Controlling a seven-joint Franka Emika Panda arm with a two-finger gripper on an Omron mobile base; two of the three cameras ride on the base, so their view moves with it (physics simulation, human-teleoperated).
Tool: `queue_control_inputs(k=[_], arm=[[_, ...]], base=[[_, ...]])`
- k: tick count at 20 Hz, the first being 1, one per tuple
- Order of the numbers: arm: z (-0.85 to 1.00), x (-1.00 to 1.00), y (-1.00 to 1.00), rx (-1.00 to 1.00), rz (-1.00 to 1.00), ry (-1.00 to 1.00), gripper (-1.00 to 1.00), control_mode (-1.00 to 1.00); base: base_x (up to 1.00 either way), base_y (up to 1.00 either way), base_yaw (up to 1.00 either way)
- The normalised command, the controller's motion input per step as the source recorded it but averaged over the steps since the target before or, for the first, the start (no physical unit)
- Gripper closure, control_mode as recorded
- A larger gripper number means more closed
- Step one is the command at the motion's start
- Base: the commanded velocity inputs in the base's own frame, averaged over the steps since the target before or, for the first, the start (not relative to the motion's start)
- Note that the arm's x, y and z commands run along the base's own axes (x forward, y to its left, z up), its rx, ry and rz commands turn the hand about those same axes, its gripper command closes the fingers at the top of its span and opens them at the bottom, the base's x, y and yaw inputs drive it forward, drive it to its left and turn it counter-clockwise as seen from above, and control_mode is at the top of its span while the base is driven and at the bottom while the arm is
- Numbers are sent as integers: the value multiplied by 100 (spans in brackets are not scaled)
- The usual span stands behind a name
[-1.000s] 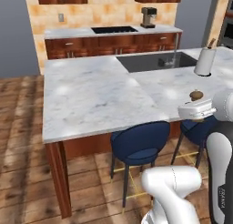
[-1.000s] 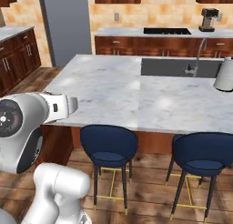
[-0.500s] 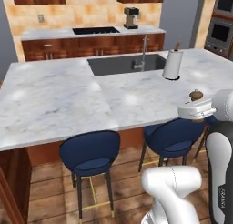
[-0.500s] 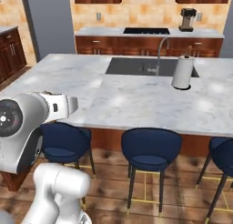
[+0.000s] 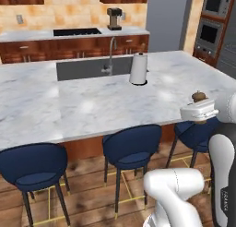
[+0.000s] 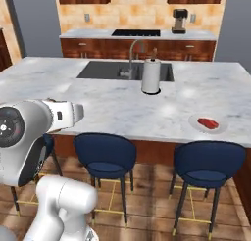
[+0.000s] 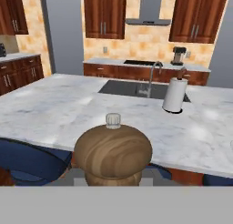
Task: Retrieve the shaker from the cabinet and place it next the steak on a plate on the dining table.
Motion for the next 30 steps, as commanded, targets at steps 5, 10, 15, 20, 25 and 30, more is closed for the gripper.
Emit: queue_control_inputs(k=[5, 10, 15, 20, 25, 30], arm=[[0, 0, 0, 0, 0, 0, 100, 100], [0, 0, 0, 0, 0, 0, 100, 100], [0, 0, 0, 0, 0, 0, 100, 100], [0, 0, 0, 0, 0, 0, 100, 100], [0, 0, 0, 0, 0, 0, 100, 100], [0, 0, 0, 0, 0, 0, 100, 100]], base=[[0, -100, 0], [0, -100, 0], [3, -100, 0], [61, -100, 1], [100, -86, 10], [96, -12, 29]])
